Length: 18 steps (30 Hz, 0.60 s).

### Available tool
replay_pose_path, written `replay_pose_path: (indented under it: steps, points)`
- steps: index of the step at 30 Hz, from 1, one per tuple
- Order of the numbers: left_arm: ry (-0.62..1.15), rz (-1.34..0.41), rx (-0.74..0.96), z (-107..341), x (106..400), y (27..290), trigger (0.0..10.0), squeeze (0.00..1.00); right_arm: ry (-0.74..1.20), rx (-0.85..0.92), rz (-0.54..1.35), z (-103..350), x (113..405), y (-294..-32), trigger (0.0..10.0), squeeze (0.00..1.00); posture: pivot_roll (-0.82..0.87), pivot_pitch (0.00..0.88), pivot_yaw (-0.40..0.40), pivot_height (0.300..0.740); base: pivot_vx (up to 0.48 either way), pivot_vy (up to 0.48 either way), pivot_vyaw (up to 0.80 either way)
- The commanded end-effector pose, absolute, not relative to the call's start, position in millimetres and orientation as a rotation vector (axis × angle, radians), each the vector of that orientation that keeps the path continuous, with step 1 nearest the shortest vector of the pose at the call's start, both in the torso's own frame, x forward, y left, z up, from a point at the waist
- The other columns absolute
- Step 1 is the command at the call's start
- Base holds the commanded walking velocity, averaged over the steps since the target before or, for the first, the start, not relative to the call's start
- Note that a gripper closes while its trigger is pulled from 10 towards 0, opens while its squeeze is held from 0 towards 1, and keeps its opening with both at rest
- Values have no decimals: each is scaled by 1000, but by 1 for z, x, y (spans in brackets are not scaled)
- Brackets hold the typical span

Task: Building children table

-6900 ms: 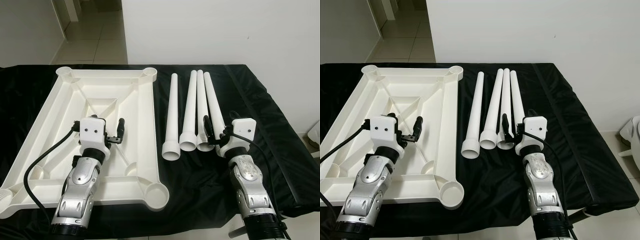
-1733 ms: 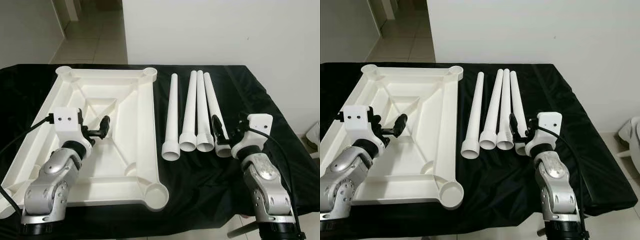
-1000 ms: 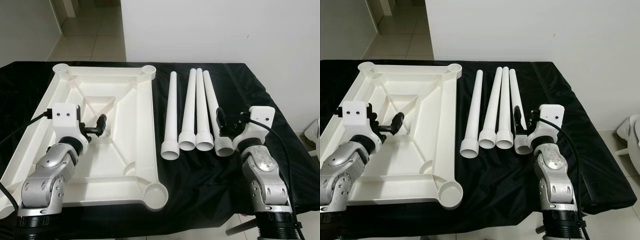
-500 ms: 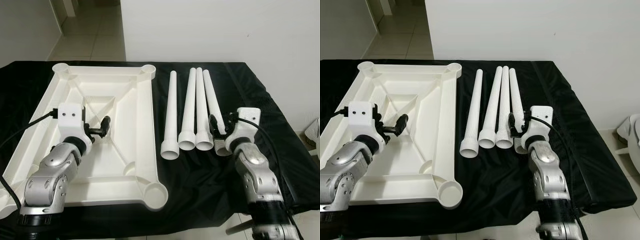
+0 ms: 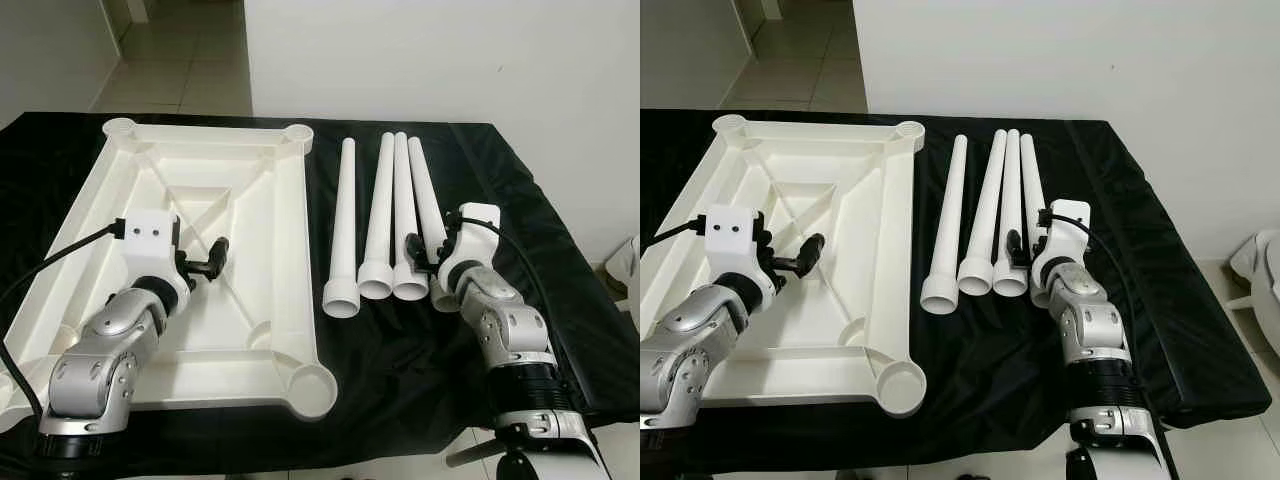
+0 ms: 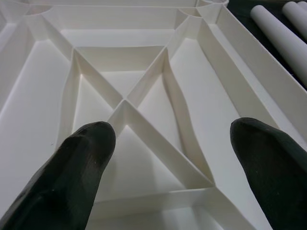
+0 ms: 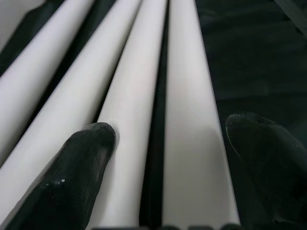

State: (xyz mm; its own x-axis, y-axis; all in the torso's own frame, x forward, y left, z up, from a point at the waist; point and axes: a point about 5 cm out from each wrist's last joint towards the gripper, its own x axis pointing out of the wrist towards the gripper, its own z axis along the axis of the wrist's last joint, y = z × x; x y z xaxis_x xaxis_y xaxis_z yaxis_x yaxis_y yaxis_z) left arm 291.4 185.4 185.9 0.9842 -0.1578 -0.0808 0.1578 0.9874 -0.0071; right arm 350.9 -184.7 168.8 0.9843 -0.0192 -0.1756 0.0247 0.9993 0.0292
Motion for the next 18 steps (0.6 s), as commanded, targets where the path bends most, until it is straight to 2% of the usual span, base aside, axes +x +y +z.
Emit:
replay_pose_path:
  steps: [1,5,7,18]
  points:
    - [89,-199,5,186,290,186,10000,0,244,53,-83,157,350,-192,10000,0,27,100,-49,740,0,0,0]
    - [94,-202,13,186,291,187,10000,0,284,66,-130,152,349,-198,10000,0,23,100,-46,740,0,0,0]
    - [94,-197,-2,186,292,189,10000,0,273,129,-175,150,348,-203,10000,0,21,99,-42,740,0,0,0]
    - [99,-205,14,187,292,188,10000,0,350,158,-145,140,342,-206,10000,0,15,104,-31,740,0,0,0]
